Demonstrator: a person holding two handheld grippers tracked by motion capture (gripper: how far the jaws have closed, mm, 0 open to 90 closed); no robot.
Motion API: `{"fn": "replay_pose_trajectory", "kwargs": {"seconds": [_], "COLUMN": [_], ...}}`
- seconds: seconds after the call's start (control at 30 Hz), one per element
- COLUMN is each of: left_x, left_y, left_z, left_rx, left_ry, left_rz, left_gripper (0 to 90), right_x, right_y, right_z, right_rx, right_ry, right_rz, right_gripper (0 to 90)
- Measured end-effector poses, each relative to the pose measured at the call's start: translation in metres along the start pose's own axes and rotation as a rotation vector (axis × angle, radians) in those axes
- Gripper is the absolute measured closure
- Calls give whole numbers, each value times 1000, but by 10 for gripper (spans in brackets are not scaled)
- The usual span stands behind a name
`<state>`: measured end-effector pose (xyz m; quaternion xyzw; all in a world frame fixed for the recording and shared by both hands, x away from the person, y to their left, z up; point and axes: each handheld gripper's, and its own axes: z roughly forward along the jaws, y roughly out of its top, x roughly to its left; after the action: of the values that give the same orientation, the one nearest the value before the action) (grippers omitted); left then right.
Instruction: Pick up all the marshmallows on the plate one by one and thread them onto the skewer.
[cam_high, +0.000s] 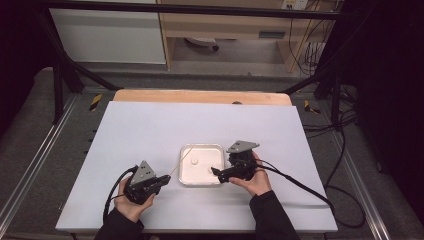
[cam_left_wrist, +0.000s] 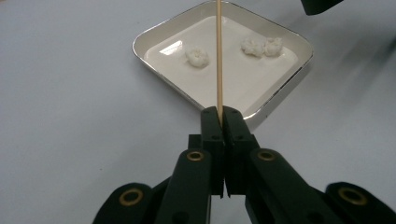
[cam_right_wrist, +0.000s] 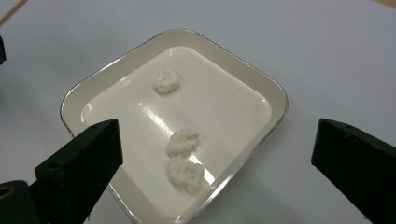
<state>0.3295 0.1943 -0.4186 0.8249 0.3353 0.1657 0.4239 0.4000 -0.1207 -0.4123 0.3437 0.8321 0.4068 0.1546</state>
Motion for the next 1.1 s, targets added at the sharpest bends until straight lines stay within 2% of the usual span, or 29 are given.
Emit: {"fn": "replay_pose_trajectory", "kwargs": {"seconds": [0.07,0.23,0.4,0.57,0.8,1.1], "left_x": [1,1,1,1,1,0], "left_y": [0,-1,-1,-1,-1,-1], "left_z": [0,1,1,2,2,2], "left_rx": [0,-3,-3,-5,-7,-13], "left_ry": [-4,-5,-7,-7,-5,-2], "left_rz": [-4,-8,-10,-9,-12,-11], "left_gripper": [888,888,888,888,888,888], "right_x": [0,1,1,3,5,9], "right_y": [2,2,-3,-7,-13,-17], "right_z": [4,19,28,36,44,46], "right_rx": [-4,-6,13,28,49,44], "right_ry": [4,57,68,87,75,72], "right_rz": [-3,25,21,39,16,-10], "right_gripper": [68,180,294,397,488,603]}}
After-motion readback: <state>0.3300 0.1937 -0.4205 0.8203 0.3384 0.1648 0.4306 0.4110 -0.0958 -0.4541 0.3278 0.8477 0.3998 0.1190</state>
